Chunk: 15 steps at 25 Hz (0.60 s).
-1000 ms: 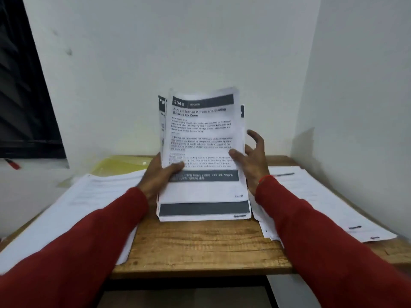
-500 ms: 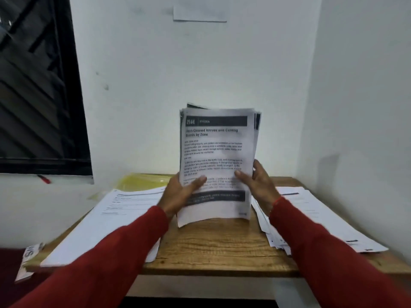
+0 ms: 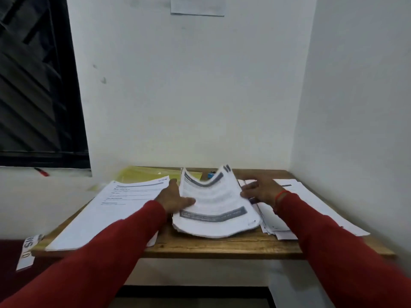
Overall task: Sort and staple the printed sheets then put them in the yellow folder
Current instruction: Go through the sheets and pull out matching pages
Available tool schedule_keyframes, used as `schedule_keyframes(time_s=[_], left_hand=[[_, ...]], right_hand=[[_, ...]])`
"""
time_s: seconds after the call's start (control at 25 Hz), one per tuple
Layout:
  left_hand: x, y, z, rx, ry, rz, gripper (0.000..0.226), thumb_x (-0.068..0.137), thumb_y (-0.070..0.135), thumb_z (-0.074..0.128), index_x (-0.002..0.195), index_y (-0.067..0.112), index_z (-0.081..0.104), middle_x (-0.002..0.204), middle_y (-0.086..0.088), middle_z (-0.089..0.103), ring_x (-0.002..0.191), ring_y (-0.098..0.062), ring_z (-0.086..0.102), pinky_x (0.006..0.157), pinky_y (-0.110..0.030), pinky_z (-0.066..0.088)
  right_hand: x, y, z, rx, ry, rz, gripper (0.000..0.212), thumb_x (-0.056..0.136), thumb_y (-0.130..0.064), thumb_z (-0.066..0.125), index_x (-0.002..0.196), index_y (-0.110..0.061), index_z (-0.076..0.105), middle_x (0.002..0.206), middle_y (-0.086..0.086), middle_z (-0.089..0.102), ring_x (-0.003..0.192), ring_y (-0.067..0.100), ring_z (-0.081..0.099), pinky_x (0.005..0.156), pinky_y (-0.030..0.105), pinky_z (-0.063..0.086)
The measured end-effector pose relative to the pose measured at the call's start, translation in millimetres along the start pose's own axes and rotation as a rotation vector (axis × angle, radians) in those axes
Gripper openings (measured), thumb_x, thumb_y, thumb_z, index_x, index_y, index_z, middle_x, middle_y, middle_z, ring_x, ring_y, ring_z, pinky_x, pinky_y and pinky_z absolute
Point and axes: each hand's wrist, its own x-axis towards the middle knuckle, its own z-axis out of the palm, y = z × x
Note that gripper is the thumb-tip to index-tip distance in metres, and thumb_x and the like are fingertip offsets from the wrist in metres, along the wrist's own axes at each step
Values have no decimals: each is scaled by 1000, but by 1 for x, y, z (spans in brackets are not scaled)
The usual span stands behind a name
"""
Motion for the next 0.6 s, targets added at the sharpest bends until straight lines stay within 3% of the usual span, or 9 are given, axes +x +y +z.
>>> schedule_keyframes(time_s=[0.08,0.2,0.28,0.36,0.48,0.6], left_hand=[[-8,-6,14,324,88,27,81,86,41,72,147,13,27,142,-9,49,123,-31,55,97,-35,47],[-14,0,26,749,205,67,78,91,51,58,153,21,22,150,-14,24,130,-36,42,100,-48,46],[-18,5,29,942,203,105,62,95,52,49,150,30,30,159,-10,10,137,-37,28,107,-50,34],[-20,6,32,1043,199,146,49,98,46,44,145,36,38,162,-5,10,139,-36,23,109,-52,26],[-22,15,41,974,229,263,46,98,31,48,143,36,44,153,-1,35,135,-32,35,107,-49,31],[-24,54,66,382,0,322,41,101,32,51,142,27,49,136,-2,59,126,-23,53,102,-31,39]], right_hand=[[-5,11,3,-101,-49,65,49,80,16,68,125,3,54,93,22,61,58,21,61,45,26,53],[-6,15,-4,-229,15,4,39,82,3,72,119,-5,60,96,10,69,58,19,59,42,23,46],[-5,21,-22,-322,144,-58,30,85,-12,73,113,-15,64,99,2,71,66,18,61,50,24,46],[-5,28,-52,-472,327,-53,28,86,-24,73,113,-18,66,109,1,70,87,18,63,73,28,49],[-13,49,-103,-848,437,242,54,88,-46,65,134,-20,54,133,8,58,123,27,52,103,33,37],[-21,66,-128,-1024,305,464,78,84,-63,59,147,-22,36,145,9,48,133,31,43,109,40,32]])
